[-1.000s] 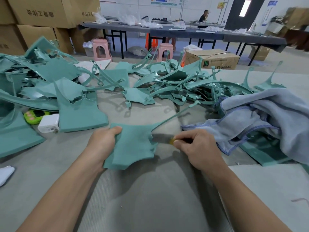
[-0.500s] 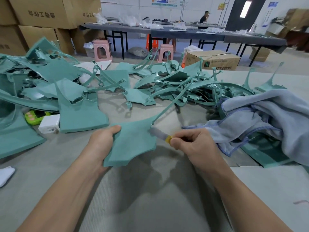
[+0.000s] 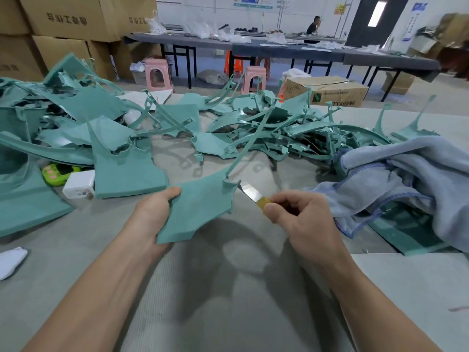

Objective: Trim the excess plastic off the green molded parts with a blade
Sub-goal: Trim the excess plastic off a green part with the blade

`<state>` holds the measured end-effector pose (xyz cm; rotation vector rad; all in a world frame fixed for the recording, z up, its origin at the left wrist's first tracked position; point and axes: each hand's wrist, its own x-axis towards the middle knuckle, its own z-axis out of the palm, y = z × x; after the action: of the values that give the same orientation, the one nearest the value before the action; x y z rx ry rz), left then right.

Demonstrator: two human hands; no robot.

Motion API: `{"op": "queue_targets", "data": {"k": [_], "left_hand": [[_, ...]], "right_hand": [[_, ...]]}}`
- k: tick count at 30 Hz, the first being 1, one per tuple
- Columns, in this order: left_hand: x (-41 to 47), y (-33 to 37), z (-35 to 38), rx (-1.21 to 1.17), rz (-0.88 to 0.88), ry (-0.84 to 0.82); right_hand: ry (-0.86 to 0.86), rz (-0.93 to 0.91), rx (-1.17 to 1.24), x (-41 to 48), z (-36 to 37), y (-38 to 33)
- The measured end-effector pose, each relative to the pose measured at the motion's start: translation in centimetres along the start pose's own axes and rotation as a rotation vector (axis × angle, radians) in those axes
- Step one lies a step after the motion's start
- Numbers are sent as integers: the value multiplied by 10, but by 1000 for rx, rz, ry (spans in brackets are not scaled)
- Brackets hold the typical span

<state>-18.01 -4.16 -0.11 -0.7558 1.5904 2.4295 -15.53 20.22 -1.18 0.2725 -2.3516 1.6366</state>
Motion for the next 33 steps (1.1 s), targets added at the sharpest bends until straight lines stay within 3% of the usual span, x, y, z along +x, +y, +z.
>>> {"op": "queue_targets", "data": {"k": [2, 8, 11, 15, 20, 24, 25, 28, 30, 33], "left_hand": [[1, -1, 0, -38, 5, 9], [-1, -5, 3, -216, 86, 88], [-3, -8, 7, -316, 104, 80], [-7, -16, 16, -253, 59, 65], [-8, -18, 18, -184, 58, 88], [-8, -19, 16, -179, 51, 73], [-7, -19, 16, -181, 50, 66], [-5, -15, 12, -204, 69, 42], [-2, -9, 5, -240, 89, 28], [-2, 1, -7, -336, 128, 24]], "right_hand": [[-70, -28, 77, -7, 10, -6], [64, 125, 260, -17, 32, -10], [0, 113, 367, -21, 38, -14], [-231, -7, 53, -25, 45, -15], [130, 2, -48, -16, 35, -8], [-165, -54, -37, -25, 39, -12], [-161, -47, -83, -24, 41, -11], [106, 46, -153, -8, 31, -6], [152, 98, -131, -3, 16, -4], [-92, 151, -264, -7, 6, -5]]}}
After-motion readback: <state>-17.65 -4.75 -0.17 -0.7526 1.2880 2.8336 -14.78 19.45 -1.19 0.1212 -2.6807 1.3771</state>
